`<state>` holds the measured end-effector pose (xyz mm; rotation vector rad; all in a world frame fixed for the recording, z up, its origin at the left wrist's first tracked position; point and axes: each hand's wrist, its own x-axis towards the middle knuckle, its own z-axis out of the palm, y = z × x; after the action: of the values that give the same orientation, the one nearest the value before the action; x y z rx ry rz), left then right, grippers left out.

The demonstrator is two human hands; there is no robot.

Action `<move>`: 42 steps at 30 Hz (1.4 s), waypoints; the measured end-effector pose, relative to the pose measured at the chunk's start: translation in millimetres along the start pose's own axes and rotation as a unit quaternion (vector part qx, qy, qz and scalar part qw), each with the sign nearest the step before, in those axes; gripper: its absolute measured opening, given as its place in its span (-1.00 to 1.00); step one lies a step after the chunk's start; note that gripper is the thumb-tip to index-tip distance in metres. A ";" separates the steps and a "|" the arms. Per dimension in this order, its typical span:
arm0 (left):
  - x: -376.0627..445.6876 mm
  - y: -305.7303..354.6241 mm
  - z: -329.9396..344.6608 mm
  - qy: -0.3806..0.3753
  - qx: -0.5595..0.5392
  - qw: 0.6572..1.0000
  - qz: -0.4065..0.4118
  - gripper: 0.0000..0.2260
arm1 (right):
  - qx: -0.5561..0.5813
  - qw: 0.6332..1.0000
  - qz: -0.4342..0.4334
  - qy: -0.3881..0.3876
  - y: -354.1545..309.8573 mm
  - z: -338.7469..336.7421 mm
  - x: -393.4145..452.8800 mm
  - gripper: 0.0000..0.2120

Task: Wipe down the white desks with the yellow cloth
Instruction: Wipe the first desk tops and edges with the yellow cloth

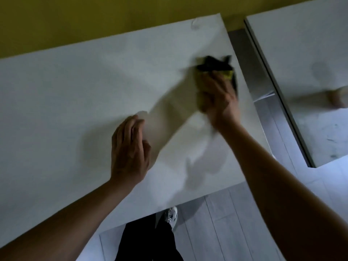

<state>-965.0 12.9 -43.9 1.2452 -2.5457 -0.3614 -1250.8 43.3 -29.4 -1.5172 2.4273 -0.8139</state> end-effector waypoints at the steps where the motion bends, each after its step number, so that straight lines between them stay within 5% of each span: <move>1: 7.9 -2.1 -0.3 0.000 0.009 1.000 0.002 -0.55 | -0.004 0.998 0.052 0.022 12.5 -8.9 6.0 -0.57; 14: 150.2 -54.6 2.2 -0.015 0.053 0.997 0.048 -0.47 | -0.042 0.987 0.137 0.077 10.3 -2.5 21.4 -0.51; 20: 149.7 -54.4 6.1 0.009 0.008 1.000 0.026 -0.46 | 0.019 0.994 -0.108 -0.016 -89.7 63.0 23.5 -0.53; 24: 150.3 -55.9 1.5 0.005 -0.009 0.999 0.032 -0.42 | -0.001 0.977 -0.197 -0.076 -92.6 68.8 33.7 -0.54; 27: 151.3 -56.4 2.3 0.006 0.001 0.999 0.033 -0.47 | 0.017 0.988 -0.150 -0.022 -59.0 53.9 44.6 -0.48; 34: 152.1 -55.5 1.7 0.011 0.007 0.999 0.030 -0.47 | -0.021 0.987 0.140 0.075 -1.0 16.2 94.1 -0.50; 39: 152.1 -58.3 3.4 0.011 0.003 1.000 0.025 -0.47 | -0.037 0.985 0.162 0.055 -29.0 31.6 98.3 -0.51; 42: 151.7 -59.0 4.0 0.009 -0.002 1.000 0.025 -0.48 | -0.040 0.999 0.024 -0.011 -71.8 56.8 105.5 -0.56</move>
<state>-1012.7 -142.8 -46.3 1.1771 -2.5545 -0.3430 -1221.0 -93.1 -24.1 -1.4805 2.4974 -0.6952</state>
